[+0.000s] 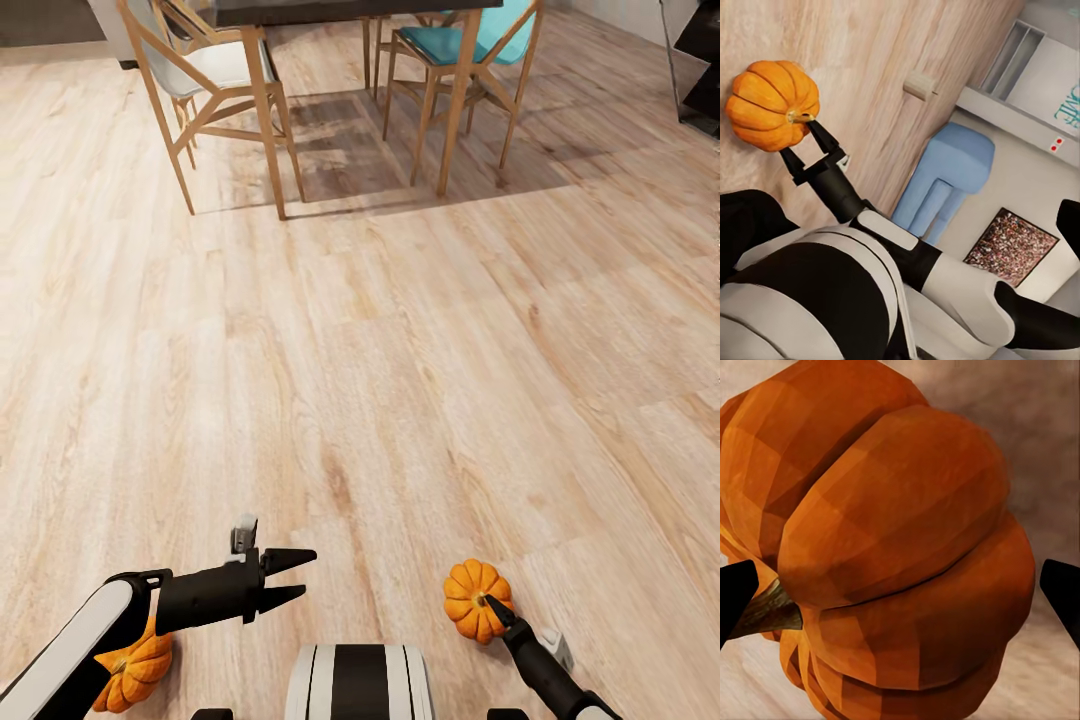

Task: Place each of the two pumpkins and all three candles from the living room inside a cabinet in the living room (use any cabinet), then make sure every cabinet is closed, and position the cauldron so it is next to a table in the living room.

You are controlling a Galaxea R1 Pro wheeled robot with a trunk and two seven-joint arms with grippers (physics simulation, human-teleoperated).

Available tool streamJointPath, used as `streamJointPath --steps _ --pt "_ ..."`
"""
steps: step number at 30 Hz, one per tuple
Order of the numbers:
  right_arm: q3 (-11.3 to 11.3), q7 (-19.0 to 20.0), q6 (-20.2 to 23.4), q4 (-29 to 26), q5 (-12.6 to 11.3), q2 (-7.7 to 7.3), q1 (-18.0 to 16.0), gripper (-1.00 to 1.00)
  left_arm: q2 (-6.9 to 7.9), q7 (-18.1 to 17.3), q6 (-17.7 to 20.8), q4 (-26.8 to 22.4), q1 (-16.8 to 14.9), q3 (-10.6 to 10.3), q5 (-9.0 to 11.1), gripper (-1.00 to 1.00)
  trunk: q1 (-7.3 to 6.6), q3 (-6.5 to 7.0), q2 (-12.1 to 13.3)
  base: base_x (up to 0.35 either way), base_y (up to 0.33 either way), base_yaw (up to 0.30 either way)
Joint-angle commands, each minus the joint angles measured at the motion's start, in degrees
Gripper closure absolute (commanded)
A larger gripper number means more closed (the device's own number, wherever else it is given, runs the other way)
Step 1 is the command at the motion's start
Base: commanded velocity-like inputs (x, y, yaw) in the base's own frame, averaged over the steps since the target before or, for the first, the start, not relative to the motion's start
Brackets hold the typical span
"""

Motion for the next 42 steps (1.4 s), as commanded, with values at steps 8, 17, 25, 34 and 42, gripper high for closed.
streamJointPath --steps 8,17,25,34,42 --pt "0.5 0.8 0.7 -0.2 -0.6 -0.11 0.0 1.00 -0.02 0.2 0.1 0.0 0.0 -0.1 0.3 -1.00 -0.21 1.75 0.1 0.000 0.000 0.000" --pt "0.9 2.0 0.5 -0.1 -0.5 -0.11 0.0 1.00 -0.03 0.2 0.1 0.0 0.0 -0.2 0.2 -1.00 -0.44 3.74 0.2 0.000 0.000 0.000" --pt "3.6 3.1 0.0 -0.1 -0.6 -0.12 0.0 1.00 -0.03 0.3 0.0 0.0 0.0 -0.2 0.2 -1.00 -0.65 5.51 0.3 0.000 0.000 0.000" --pt "3.7 2.8 -1.9 -0.1 -0.7 -0.20 0.0 1.00 -0.17 0.3 -0.1 0.0 0.0 -0.3 0.2 -1.00 -0.88 7.51 0.4 0.000 0.000 0.000" --pt "3.8 2.8 -2.1 0.0 -0.8 -0.20 0.0 1.00 -0.12 0.4 -0.1 0.0 0.0 -0.3 0.2 -1.00 -1.09 9.28 0.6 0.000 0.000 0.000"
